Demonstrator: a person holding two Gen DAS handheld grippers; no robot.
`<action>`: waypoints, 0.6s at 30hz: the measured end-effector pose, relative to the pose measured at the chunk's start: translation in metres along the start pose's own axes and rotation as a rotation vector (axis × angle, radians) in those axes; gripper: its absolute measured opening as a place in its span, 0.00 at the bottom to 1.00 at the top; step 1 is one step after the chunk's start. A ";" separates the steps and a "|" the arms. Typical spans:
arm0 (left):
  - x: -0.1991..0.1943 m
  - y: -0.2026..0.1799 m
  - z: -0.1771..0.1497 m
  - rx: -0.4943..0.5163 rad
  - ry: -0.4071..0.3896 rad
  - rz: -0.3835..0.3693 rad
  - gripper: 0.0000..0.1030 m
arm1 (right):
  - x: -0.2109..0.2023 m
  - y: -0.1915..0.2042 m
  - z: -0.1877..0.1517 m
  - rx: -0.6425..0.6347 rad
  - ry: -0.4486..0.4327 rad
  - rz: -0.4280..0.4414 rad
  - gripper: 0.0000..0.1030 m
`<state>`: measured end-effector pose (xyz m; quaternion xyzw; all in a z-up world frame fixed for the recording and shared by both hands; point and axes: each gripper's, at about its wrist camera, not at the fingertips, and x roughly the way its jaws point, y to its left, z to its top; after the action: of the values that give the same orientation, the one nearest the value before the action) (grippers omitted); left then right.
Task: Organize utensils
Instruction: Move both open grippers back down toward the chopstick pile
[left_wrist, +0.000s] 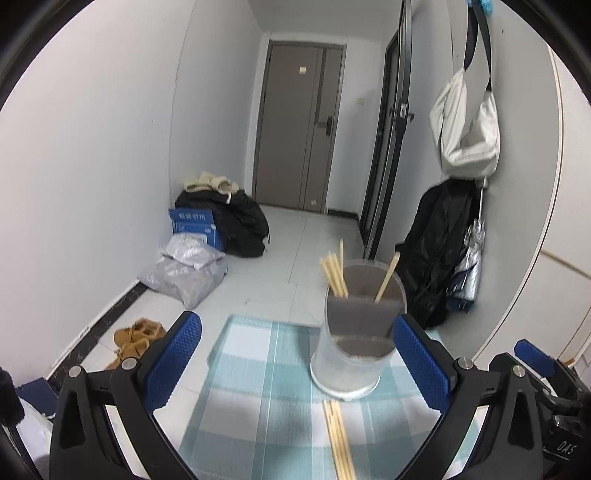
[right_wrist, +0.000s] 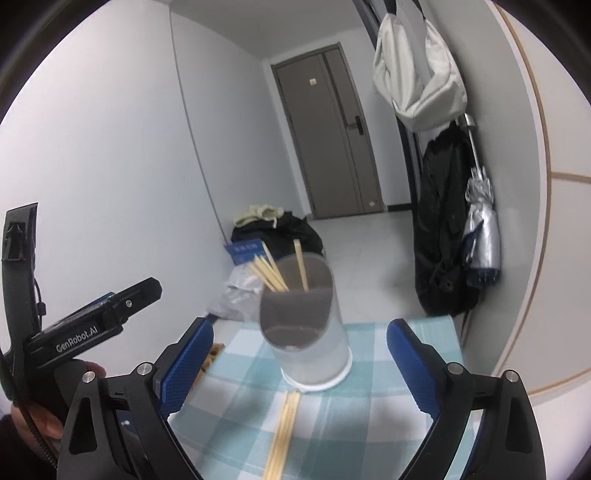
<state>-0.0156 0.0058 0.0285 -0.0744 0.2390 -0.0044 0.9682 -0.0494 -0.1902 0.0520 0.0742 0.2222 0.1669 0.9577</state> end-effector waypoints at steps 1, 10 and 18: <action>0.004 0.001 -0.003 -0.003 0.010 0.000 0.99 | 0.004 -0.001 -0.005 -0.005 0.017 -0.006 0.93; 0.037 0.022 -0.024 -0.057 0.106 0.021 0.99 | 0.034 -0.005 -0.035 -0.023 0.136 -0.031 0.93; 0.061 0.044 -0.030 -0.143 0.201 0.015 0.99 | 0.072 -0.006 -0.062 -0.041 0.305 -0.048 0.84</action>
<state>0.0235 0.0427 -0.0328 -0.1405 0.3353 0.0126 0.9315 -0.0145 -0.1659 -0.0332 0.0230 0.3633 0.1577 0.9180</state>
